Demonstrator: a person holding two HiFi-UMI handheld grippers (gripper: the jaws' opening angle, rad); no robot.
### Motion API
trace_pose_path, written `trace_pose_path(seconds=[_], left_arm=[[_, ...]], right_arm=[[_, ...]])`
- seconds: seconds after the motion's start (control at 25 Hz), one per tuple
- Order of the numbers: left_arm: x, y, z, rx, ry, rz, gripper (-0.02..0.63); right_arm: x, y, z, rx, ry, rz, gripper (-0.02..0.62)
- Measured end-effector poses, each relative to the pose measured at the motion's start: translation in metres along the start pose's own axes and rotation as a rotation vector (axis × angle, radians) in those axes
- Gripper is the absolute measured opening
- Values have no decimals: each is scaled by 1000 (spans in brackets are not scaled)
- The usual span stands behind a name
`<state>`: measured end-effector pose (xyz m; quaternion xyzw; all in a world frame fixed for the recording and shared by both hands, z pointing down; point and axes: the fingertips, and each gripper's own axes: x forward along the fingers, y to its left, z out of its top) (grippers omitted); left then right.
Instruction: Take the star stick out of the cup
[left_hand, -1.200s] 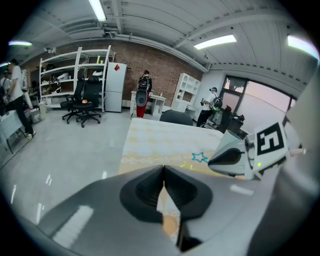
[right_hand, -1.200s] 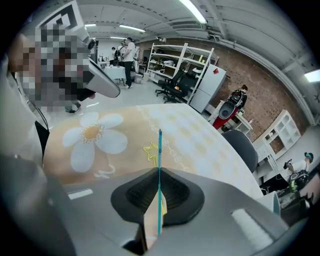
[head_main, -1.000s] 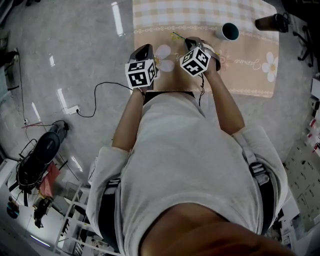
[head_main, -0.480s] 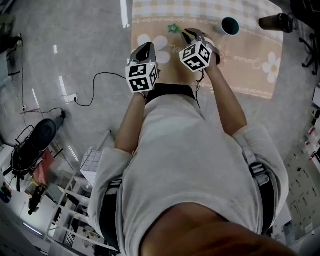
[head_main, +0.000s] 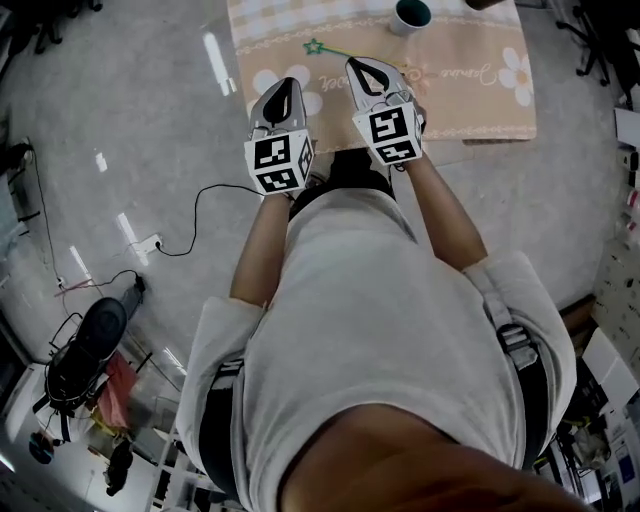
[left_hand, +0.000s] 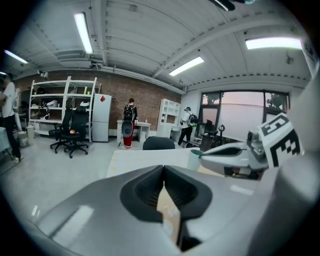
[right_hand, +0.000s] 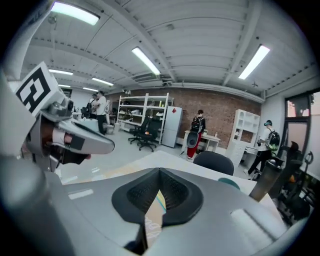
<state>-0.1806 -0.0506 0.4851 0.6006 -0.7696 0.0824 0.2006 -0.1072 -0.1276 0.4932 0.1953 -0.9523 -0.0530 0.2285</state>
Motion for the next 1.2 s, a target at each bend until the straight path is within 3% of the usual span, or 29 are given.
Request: trace_pose_path(seconds=[0.16, 0.4, 0.64, 1.2], left_arm=[[-34, -14, 16, 26, -91, -64, 3], [-74, -45, 31, 58, -190, -152, 2], [-92, -58, 31, 81, -209, -198, 2], [-109, -60, 27, 19, -242, -196, 3]], right_arm=[[-50, 5, 31, 113, -90, -105, -2], [-116, 18, 58, 133, -176, -213, -2], [-139, 37, 57, 131, -188, -223, -2], [-166, 49, 59, 63, -145, -246, -2]])
